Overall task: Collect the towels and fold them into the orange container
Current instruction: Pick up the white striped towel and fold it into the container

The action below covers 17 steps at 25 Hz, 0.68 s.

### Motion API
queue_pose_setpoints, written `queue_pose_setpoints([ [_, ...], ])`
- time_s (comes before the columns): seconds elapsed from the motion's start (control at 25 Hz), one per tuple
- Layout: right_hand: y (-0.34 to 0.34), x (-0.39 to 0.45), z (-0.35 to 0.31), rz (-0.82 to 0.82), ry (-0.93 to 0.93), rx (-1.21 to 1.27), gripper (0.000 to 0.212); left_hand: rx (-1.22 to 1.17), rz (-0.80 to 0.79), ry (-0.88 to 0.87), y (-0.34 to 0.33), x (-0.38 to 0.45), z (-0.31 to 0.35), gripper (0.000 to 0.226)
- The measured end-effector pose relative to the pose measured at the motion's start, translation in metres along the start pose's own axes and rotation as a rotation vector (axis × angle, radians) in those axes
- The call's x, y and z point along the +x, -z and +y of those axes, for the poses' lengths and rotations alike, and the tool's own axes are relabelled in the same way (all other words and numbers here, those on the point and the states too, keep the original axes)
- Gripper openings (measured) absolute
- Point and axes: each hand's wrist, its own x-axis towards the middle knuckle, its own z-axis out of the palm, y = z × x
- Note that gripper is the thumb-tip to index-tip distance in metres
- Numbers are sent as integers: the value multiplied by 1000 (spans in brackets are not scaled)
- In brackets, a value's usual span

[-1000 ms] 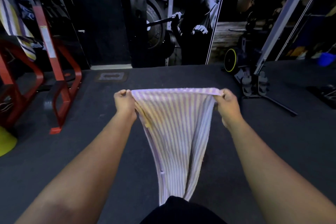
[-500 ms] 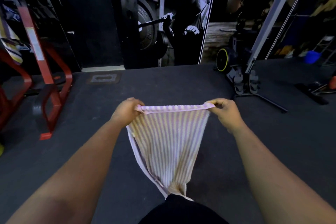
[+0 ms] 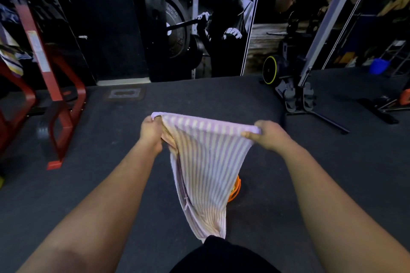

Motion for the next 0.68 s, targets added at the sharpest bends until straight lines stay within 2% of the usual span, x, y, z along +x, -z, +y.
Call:
queue_pose_setpoints([
  [0.08,3,-4,-3,94,-9,709,28,-86,-66,12,-11,-7,7,12],
  [0.12,6,-4,-3,171,-20,963,20,-11,-126,-50,-13,-11,16,13],
  [0.16,10,0,-2,268,-18,1116,19,118,-233,-161,-13,-15,24,18],
  [0.2,14,3,-1,364,1,1207,19,324,-399,-301,-13,-20,34,24],
  [0.28,21,9,-3,495,62,1353,17,1021,-656,-580,-14,-28,51,34],
  [0.32,21,10,-5,531,95,1422,15,1351,-699,-671,-16,-32,57,34],
  [0.36,17,11,-7,551,107,1475,15,1503,-702,-696,-20,-37,65,32],
  [0.4,9,11,-8,540,111,1491,21,1438,-715,-690,-22,-39,72,30],
  [0.44,-2,7,-9,488,125,1454,35,1185,-759,-602,-24,-42,78,29],
  [0.52,-35,-2,-12,231,173,1210,62,616,-816,-390,-30,-58,83,22],
  [0.56,-53,-8,-15,64,186,1067,66,408,-813,-319,-34,-68,86,21],
  [0.64,-86,-17,-23,-214,161,893,61,126,-779,-235,-46,-84,92,25],
  [0.68,-96,-19,-28,-256,130,866,51,7,-761,-190,-51,-88,96,27],
])
